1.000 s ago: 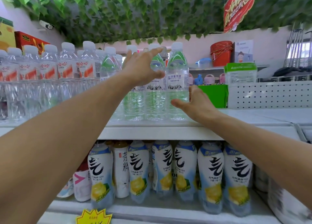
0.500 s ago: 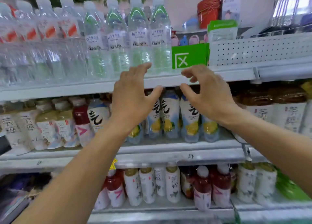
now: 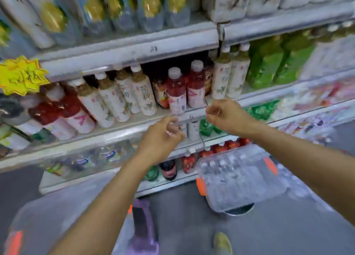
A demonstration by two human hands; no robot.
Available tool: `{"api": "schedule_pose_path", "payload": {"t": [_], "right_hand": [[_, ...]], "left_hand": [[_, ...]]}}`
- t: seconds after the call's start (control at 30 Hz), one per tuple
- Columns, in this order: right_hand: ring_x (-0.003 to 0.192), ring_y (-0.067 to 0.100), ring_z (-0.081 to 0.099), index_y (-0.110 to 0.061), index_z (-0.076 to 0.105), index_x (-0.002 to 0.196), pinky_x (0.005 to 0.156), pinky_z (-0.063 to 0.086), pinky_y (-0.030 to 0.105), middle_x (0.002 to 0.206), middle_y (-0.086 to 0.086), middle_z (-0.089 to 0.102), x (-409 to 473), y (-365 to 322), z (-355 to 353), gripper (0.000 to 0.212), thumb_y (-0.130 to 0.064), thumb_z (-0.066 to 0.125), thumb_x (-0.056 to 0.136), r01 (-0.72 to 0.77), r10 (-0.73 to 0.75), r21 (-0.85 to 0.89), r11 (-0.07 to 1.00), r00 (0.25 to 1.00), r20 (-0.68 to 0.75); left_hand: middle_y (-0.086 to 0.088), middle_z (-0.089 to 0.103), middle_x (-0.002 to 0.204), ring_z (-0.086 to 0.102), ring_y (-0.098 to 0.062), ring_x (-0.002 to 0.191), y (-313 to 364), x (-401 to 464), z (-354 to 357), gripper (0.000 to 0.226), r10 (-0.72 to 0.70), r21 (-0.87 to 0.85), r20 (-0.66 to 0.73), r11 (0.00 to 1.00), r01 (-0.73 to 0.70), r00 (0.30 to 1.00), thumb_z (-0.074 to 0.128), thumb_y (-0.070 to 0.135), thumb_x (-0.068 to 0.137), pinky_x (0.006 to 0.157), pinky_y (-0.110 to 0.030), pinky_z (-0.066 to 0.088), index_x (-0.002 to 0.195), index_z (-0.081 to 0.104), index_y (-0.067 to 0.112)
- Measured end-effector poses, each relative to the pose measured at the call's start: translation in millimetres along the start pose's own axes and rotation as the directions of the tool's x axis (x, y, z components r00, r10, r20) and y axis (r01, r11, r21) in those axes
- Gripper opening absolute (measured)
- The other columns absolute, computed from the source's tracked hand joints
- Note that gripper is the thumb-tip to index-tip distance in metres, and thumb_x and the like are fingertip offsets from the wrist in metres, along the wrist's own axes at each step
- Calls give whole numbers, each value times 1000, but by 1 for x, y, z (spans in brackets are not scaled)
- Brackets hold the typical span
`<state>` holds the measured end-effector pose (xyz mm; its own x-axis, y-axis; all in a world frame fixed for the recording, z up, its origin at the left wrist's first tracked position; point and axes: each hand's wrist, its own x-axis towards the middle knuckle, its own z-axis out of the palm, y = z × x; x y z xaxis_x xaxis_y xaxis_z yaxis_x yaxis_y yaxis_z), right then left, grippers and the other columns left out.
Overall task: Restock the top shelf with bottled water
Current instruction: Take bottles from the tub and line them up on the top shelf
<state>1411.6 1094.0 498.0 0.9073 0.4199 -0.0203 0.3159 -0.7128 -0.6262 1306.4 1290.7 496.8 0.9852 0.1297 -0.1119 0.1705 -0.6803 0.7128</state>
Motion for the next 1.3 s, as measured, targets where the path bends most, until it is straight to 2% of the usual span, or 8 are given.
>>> {"api": "schedule_pose_path", "payload": {"t": [0.17,0.3,0.43,0.6,0.73,0.97,1.13,1.3], "right_hand": [[78,27,63,-8,64,70,77,51,37,79,15,69,-24,134,65,16,-9,65,87,-332,318,56,942,931,179],[85,27,63,6,66,79,68,46,29,89,19,67,-45,242,114,19,-10,62,88,-556,563,-120,822,762,321],[88,24,61,-2,71,94,78,48,29,97,14,68,-58,330,140,20,-18,60,90,-621,649,-221,752,642,407],[98,31,62,-15,60,77,74,46,27,88,8,61,-45,391,177,13,-21,60,88,-621,658,-247,744,618,430],[129,39,41,-3,45,134,104,38,42,135,21,46,-19,425,202,49,-24,60,92,-607,679,-306,733,682,272],[132,41,40,5,26,142,106,36,43,143,26,40,-1,480,224,76,-36,65,92,-765,810,-277,582,515,279],[122,38,53,0,41,137,100,47,46,135,20,53,-4,500,221,81,-41,79,78,-768,783,-203,607,535,318],[104,35,63,-7,56,123,84,54,39,115,14,63,-7,494,204,63,-41,78,76,-787,769,-124,605,537,346]], "left_hand": [[4,69,90,60,-9,75,-57,13,130,45,-211,-147,267,955,256,940,73,38,81,73,-27,49,120,59,21],[-8,66,84,60,-21,78,-109,37,241,67,-413,-256,384,812,525,826,75,53,47,83,-43,53,101,60,16],[-9,68,109,66,-27,98,-119,61,318,48,-594,-153,383,715,683,708,76,38,68,96,-44,51,107,60,16],[-16,42,144,50,-34,127,-142,86,391,72,-686,88,258,718,690,681,64,37,91,102,-38,42,146,31,5],[-19,25,153,34,-35,138,-158,100,431,93,-702,286,93,698,657,706,66,48,88,103,-45,41,150,16,2],[-20,26,146,34,-35,131,-146,102,467,119,-674,660,-39,537,526,737,63,65,82,90,-36,48,153,-7,1],[-20,29,140,38,-34,122,-148,105,466,115,-679,671,-34,528,520,733,71,46,85,82,-36,52,154,-11,6],[-21,30,144,39,-38,128,-146,116,449,121,-754,504,17,574,646,657,83,37,73,97,-42,45,153,-2,6]]}}
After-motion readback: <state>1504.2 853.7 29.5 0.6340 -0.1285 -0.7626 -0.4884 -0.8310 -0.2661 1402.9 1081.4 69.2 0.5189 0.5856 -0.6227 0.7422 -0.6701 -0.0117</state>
